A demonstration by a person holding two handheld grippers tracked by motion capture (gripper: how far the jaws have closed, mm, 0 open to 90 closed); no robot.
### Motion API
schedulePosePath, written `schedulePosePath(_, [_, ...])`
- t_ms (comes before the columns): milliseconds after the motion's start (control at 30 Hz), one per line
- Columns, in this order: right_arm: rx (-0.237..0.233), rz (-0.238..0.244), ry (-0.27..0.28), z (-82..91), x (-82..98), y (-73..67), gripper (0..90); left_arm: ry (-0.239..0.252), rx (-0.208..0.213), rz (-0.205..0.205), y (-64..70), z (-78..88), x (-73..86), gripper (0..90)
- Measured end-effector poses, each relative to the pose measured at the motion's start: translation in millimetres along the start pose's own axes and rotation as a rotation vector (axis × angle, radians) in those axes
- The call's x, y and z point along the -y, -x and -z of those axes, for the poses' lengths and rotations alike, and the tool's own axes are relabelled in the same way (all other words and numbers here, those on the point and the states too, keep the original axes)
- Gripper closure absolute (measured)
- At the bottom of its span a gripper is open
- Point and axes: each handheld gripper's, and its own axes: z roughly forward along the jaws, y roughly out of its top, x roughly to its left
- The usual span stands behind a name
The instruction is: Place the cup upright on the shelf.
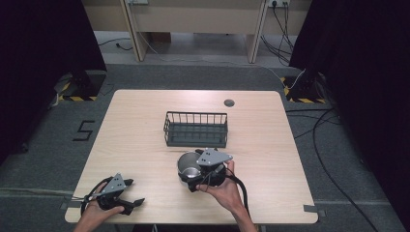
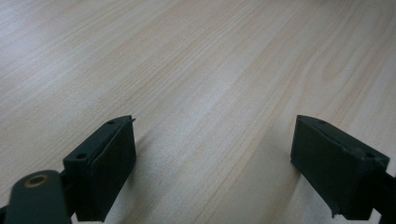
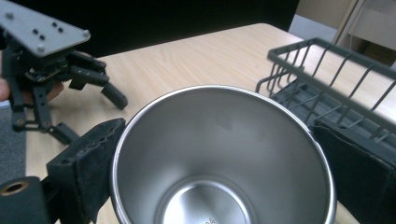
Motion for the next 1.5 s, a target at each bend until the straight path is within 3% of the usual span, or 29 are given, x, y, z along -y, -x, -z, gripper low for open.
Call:
schedulePosePath(433, [0.027,-0.006,0.019,6.1,-43.9,30.2,6.4,0.001,0.000,0.001,0.1,-0.1,0.0,13.5])
schedulePosePath(833, [0.058,-0.025,0.012,1.1,-75.3,58.8,6.4,0.001,0.001,0.002,0.1,0.0,0.0,13.5])
schedulePosePath(1100, [0.069,-0.029,0.007,-1.5,-92.2,70.4,6.4,-0.001,0.002,0.001,0.0,0.2,-0.1,13.5])
schedulePosePath(1500, [0.119,-0.033,-0.033,-22.4,-115.4,98.1,6.4,0.000,0.004,0.000,0.2,0.2,-0.1,13.5])
